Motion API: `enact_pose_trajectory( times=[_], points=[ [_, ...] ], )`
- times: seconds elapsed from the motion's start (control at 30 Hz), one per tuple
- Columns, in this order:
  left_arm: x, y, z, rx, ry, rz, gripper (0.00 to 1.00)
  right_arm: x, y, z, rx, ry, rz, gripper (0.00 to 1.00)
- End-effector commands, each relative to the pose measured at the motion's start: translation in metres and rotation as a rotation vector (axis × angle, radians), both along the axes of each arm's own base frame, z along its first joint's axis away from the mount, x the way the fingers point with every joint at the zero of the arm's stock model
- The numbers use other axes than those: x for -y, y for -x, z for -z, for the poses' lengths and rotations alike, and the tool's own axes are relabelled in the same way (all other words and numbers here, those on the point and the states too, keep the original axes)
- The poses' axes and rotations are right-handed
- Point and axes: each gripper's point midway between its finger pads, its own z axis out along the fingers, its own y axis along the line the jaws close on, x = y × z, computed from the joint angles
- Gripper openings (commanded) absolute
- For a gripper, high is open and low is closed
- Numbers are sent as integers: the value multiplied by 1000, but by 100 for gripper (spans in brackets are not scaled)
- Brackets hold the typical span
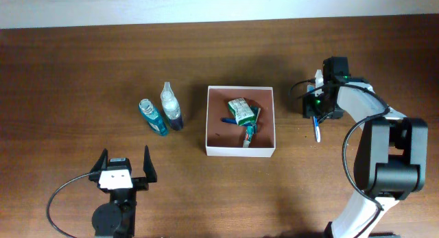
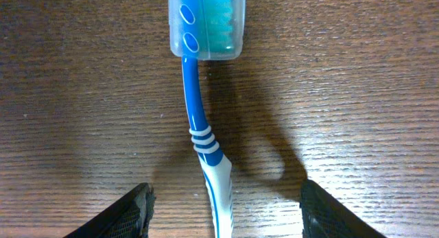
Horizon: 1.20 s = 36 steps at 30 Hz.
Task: Pack container
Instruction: 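Lower the right gripper and grasp the blue toothbrush handle, then lift the toothbrush and carry it over the box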
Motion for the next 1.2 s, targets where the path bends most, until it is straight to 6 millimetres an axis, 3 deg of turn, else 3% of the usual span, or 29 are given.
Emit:
enact_pose_trajectory(
  times=[0.0, 0.2, 0.27, 0.43, 0.57, 0.87, 1.07, 1.17],
  points=[
    [2, 0, 2, -3, -19, 12, 99, -1, 13, 19, -60, -15, 7, 58],
    [2, 0, 2, -3, -19, 12, 100, -1, 11, 19, -52, -15, 7, 10],
    [2, 0, 2, -3, -19, 12, 99, -1, 11, 19, -52, -15, 7, 4],
    [2, 0, 2, -3, -19, 12, 100, -2, 12, 18, -54, -20, 7, 4],
    [2, 0, 2, -3, -19, 12, 100, -3, 6, 0, -47, -27, 6, 4],
    [2, 0, 2, -3, -19, 12, 100, -25, -12, -76, 8, -104, -28, 4],
    [2, 0, 2, -3, -19, 12, 99, -46, -3, -128, 65, -110, -50, 4],
    [2, 0, 2, -3, -19, 12, 99, -68, 9, -162, 122, -124, -80, 4]
  ],
)
